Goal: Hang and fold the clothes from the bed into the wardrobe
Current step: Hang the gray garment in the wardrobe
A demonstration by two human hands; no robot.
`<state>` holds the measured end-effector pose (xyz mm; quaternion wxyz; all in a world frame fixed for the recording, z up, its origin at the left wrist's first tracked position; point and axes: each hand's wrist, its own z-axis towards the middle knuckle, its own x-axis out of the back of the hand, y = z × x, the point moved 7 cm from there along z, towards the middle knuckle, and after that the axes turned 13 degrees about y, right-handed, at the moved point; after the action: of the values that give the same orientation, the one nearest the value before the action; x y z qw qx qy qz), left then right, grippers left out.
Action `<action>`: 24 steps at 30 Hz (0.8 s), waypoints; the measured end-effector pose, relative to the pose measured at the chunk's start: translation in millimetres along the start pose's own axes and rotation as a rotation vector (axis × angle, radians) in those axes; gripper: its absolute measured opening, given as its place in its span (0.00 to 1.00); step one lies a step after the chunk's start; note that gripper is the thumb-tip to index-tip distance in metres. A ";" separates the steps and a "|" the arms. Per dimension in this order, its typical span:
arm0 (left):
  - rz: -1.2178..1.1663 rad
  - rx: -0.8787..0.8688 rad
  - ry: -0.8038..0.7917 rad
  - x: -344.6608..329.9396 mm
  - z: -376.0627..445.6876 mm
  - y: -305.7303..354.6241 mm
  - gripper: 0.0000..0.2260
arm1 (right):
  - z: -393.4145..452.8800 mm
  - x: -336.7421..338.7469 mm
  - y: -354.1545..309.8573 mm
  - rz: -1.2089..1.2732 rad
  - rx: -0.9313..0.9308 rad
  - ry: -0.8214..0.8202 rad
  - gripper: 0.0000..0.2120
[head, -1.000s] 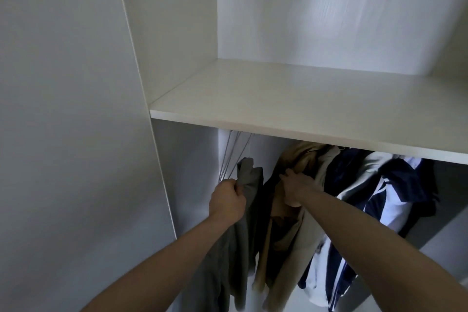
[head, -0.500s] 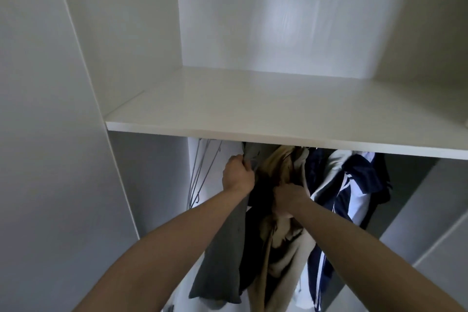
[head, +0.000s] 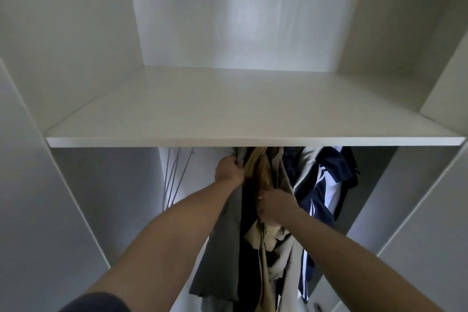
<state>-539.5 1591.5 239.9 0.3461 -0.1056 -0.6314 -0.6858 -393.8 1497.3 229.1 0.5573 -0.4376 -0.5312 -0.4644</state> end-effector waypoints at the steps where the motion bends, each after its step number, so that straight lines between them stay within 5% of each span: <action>1: -0.010 -0.006 -0.019 -2.1 -0.7 0.8 0.14 | -1.1 -0.9 -0.6 0.010 0.000 0.005 0.18; 10: -0.094 -0.049 -0.128 11.8 -32.1 -14.6 0.29 | -11.9 0.7 -14.4 0.162 -0.016 -0.026 0.25; 16: -0.109 -0.053 -0.193 49.8 -69.6 -37.2 0.27 | -20.3 5.2 -29.1 0.220 -0.025 -0.058 0.25; 24: 0.231 -0.075 0.240 151.6 -68.7 -83.9 0.25 | -33.3 22.3 -48.5 0.363 -0.043 -0.016 0.20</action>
<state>-682.3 1472.1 249.3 0.4913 -0.1077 -0.5432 -0.6723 -435.2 1454.5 249.4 0.6182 -0.5417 -0.4381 -0.3639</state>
